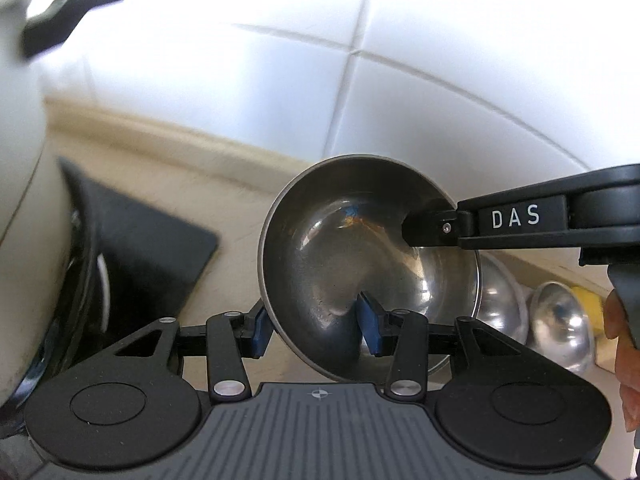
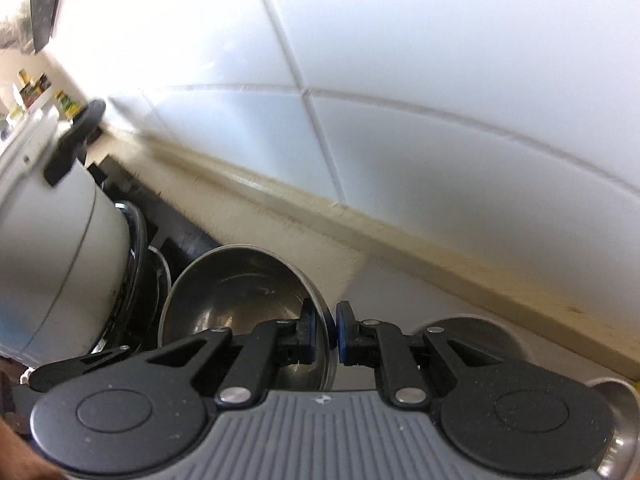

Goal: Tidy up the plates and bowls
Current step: 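Lift the steel bowl with both tools and carry it over another steel bowl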

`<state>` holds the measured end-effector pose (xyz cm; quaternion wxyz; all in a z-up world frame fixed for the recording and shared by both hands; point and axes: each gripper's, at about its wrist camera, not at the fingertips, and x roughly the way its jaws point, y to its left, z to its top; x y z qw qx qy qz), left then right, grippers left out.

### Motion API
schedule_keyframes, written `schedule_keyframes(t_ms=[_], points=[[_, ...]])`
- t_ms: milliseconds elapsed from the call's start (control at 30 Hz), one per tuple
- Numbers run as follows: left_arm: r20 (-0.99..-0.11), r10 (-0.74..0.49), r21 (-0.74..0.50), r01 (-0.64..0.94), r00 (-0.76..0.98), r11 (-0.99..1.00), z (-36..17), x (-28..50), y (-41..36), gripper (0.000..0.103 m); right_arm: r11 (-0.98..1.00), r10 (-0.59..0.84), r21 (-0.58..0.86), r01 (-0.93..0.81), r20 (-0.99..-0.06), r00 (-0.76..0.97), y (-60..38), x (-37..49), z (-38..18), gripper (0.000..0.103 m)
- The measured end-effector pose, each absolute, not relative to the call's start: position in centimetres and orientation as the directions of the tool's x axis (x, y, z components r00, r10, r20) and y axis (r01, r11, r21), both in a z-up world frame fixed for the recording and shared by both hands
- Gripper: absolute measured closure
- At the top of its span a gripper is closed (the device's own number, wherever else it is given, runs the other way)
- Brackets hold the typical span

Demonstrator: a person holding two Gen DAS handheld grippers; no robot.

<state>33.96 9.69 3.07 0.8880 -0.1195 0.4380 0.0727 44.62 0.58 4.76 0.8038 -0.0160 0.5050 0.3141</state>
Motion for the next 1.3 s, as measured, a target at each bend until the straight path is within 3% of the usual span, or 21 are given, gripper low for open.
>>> schedule_keyframes(t_ms=[733, 1300], points=[[-0.712, -0.063, -0.051, 0.038, 0.700, 0.998, 9.3, 36.7, 1.5, 0.056, 0.905, 0.404, 0.265, -0.332, -0.779, 0.479, -9.7, 42.4, 11.7, 0.103], [-0.744, -0.059, -0.018, 0.068, 0.666, 0.998, 6.5, 37.7, 0.2, 0.054, 0.921, 0.377, 0.284, -0.267, -0.821, 0.429, -9.8, 43.7, 8.1, 0.103]])
